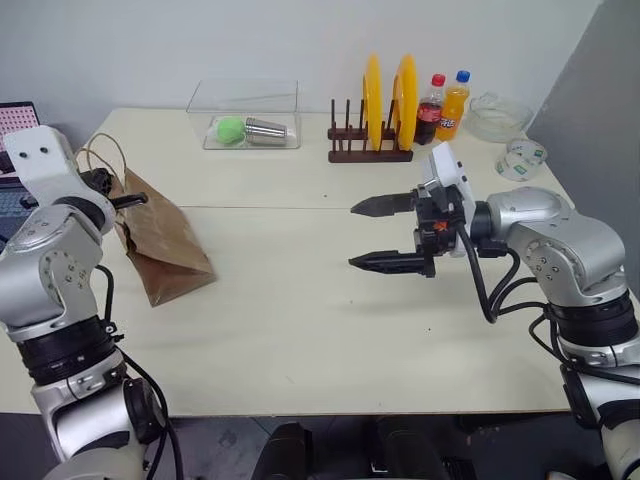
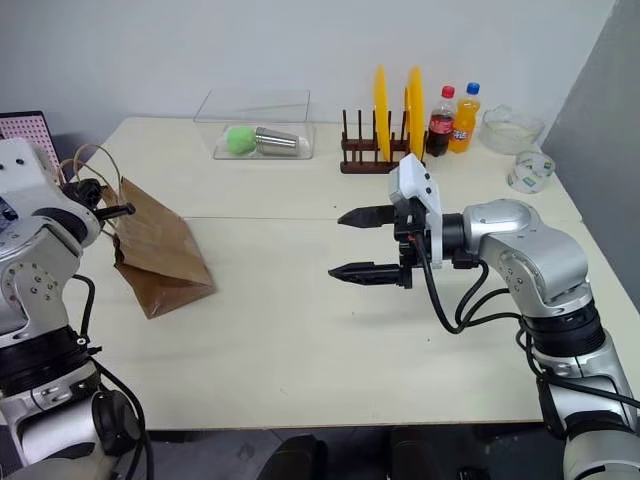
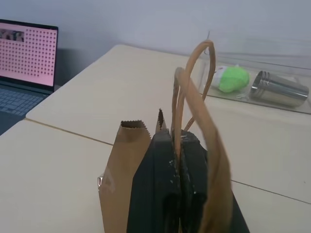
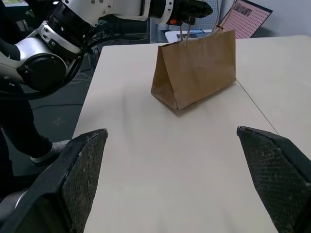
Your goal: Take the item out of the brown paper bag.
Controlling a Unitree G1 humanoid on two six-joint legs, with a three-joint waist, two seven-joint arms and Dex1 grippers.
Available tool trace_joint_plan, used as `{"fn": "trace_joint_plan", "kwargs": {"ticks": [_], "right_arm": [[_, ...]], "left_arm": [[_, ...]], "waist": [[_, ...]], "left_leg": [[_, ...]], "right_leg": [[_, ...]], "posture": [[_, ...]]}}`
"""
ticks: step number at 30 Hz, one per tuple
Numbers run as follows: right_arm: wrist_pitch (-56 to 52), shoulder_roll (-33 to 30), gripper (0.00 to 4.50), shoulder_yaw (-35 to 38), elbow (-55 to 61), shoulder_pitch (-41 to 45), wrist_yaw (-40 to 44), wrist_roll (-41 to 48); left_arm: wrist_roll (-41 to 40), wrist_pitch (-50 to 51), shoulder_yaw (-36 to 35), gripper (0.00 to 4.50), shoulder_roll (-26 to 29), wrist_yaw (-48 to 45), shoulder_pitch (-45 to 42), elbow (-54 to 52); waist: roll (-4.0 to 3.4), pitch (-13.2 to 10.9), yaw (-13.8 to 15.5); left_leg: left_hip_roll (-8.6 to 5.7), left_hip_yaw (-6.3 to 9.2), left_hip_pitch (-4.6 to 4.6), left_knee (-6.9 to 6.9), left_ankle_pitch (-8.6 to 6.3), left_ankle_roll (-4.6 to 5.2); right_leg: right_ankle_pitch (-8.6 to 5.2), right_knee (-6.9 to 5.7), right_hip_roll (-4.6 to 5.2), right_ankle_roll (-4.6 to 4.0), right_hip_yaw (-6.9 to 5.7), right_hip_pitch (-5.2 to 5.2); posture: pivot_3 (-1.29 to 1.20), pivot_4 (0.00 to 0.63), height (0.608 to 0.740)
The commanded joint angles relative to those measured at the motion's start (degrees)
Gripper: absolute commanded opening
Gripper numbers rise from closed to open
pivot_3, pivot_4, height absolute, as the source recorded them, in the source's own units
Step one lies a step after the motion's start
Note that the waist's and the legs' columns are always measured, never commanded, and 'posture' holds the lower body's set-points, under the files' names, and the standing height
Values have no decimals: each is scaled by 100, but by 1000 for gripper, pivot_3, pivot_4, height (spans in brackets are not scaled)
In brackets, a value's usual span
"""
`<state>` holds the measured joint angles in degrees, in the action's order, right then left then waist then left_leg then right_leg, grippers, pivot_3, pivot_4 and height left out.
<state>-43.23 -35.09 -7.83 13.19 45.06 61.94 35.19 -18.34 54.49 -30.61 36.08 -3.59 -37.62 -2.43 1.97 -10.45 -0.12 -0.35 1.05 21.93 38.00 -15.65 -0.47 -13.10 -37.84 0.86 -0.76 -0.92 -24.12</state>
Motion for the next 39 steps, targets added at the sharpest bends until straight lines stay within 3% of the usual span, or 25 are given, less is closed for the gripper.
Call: {"fn": "trace_joint_plan", "kwargs": {"ticks": [1,8,16,23,28,32,39], "right_arm": [[-100,-60,4500,305,290,-69,-125,196],[-483,-91,4500,742,862,-569,-704,517],[-816,-179,4500,1126,1719,-1405,-1449,780],[-1188,-239,4500,1662,2339,-1942,-2227,1216],[-1349,-336,4500,1838,2546,-2090,-2587,1451],[-1430,-404,4500,1972,2722,-2257,-2871,1641],[-1509,-553,4500,2257,3073,-2722,-3286,2047]], "left_arm": [[-184,-218,79,19,476,-556,-431,184],[-369,-522,1063,19,1117,-2310,-1294,1141],[-140,-1429,2117,19,1106,-3953,-2746,2839],[340,-2711,2851,19,332,-5222,-4227,4886],[544,-3519,2990,19,-311,-5976,-4825,5952],[733,-4186,3055,19,-771,-6623,-5088,6565],[1013,-4759,3018,19,-1107,-7237,-5508,7190]], "waist": [[6,-4,-1],[21,-15,27],[32,-30,13],[35,-33,8],[37,-35,-1],[39,-36,-5],[42,-39,-14]], "left_leg": [[0,1,0,0,0,0],[-3,8,12,0,1,-2],[-7,12,31,1,2,-3],[-8,17,60,7,2,-1],[-10,18,73,10,1,2],[-10,17,97,10,1,3],[-10,9,109,10,1,4]], "right_leg": [[0,0,0,1,-1,0],[0,8,4,0,-11,-2],[-1,11,9,3,-20,-13],[-12,9,8,21,-30,-32],[-14,12,8,25,-32,-39],[-11,-2,7,20,-31,-73],[-2,-15,1,6,-24,-96]], "posture": [[0,150,740],[0,150,740],[0,150,740],[0,150,740],[0,150,740],[0,150,740],[0,150,740]]}}
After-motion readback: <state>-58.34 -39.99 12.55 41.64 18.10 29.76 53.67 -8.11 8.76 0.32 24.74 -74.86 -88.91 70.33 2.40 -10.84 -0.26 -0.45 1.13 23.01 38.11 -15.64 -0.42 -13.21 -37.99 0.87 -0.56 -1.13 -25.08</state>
